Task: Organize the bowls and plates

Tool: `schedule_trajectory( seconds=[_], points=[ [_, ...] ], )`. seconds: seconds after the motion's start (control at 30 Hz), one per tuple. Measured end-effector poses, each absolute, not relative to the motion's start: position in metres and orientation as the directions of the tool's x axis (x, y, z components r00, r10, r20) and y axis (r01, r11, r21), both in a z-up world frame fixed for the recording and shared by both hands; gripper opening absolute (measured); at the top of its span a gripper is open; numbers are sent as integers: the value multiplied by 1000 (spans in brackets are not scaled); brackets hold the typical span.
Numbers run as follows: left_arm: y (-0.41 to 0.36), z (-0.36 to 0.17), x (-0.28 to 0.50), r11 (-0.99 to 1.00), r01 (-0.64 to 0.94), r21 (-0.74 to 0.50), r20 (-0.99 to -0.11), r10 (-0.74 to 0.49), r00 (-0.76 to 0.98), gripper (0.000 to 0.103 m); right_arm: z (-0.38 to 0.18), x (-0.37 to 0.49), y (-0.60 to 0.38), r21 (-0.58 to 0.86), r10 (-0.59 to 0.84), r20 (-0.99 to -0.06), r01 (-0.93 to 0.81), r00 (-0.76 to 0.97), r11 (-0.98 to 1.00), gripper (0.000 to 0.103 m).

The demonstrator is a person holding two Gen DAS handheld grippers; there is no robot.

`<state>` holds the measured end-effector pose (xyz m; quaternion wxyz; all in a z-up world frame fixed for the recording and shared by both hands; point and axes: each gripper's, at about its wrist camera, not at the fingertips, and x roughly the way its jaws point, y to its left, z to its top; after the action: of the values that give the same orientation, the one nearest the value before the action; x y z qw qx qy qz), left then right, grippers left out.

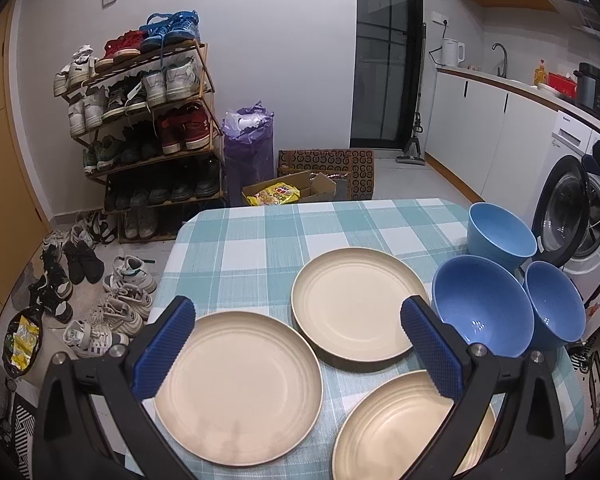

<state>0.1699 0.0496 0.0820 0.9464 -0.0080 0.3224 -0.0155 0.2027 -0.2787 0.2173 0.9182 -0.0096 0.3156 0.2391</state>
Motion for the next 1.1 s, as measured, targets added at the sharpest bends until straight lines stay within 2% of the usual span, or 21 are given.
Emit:
schedule_trajectory(
  seconds=[0.43,1.1],
  points=[
    [57,79,202,999,12,-36,-639,-32,768,103,211,255,-266,114,404,-653,-444,641,889,103],
    [64,42,242,997,-36,-68,-711,-23,703,103,140,328,-220,77,329,-836,-500,439,863,103]
  ],
)
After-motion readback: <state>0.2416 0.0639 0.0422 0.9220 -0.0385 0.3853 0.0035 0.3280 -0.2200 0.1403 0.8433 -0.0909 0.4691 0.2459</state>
